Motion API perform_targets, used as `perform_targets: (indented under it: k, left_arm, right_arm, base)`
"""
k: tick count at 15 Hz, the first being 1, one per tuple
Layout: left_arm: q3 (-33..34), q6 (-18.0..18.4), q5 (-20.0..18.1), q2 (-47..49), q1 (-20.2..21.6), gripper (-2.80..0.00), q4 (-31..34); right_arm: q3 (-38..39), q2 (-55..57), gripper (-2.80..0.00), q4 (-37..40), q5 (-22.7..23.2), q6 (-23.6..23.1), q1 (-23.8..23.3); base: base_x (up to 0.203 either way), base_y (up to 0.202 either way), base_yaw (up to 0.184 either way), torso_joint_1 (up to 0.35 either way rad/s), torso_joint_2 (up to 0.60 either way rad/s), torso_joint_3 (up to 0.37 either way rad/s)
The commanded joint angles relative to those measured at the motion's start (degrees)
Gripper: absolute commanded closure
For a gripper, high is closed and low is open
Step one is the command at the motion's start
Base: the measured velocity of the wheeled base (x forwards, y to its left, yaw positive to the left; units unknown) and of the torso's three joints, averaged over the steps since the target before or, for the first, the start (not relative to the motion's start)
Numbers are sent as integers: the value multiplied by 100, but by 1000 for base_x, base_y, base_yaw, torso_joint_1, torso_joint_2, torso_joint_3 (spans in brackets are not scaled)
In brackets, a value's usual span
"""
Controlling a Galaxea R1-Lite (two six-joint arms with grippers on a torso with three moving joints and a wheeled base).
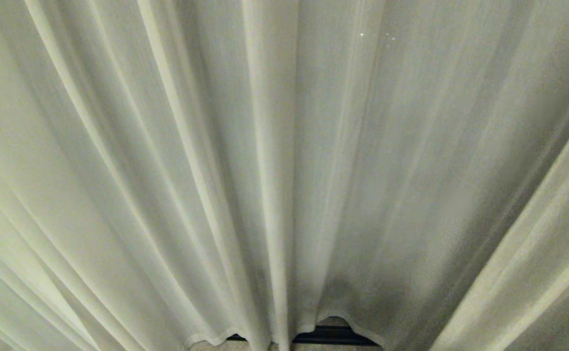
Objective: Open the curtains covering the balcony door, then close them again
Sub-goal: Close the outer curtains on both sides
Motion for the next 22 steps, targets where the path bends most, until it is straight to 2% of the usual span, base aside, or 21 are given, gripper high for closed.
perform_targets:
  k: [1, 3, 7, 11, 15, 19, 22]
  left_arm:
    - [0, -2, 3, -2, 0, 0, -1]
    - [0, -2, 3, -2, 0, 0, -1]
    - [0, -2, 4, -2, 8, 0, -1]
    - [0, -2, 3, -2, 4, 0, -1]
    - [0, -2, 5, -2, 0, 0, -1]
    - [0, -2, 9, -2, 6, 0, -1]
    - [0, -2, 3, -2, 0, 0, -1]
  right_arm:
    - [550, -669, 0, 5, 25, -261, 740]
    - [946, -817, 0, -12, 12, -586, 1075]
    - [1312, -1023, 0, -57, 3, -730, 1468]
    - [1645, -1165, 0, -57, 10, -1157, 1933]
    - [1976, -1247, 0, -57, 2, -1438, 2180]
    - [2160, -1282, 0, -65, -15, -1515, 2502]
    - [2221, -1265, 0, -65, -7, -1678, 2571]
  base:
    - [0, 0, 0, 0, 0, 0]
    - [0, 0, 0, 0, 0, 0]
    - [0, 0, 0, 0, 0, 0]
    - [0, 0, 0, 0, 0, 0]
    - [0, 0, 0, 0, 0, 0]
    - [0, 0, 0, 0, 0, 0]
    - [0, 0, 0, 0, 0, 0]
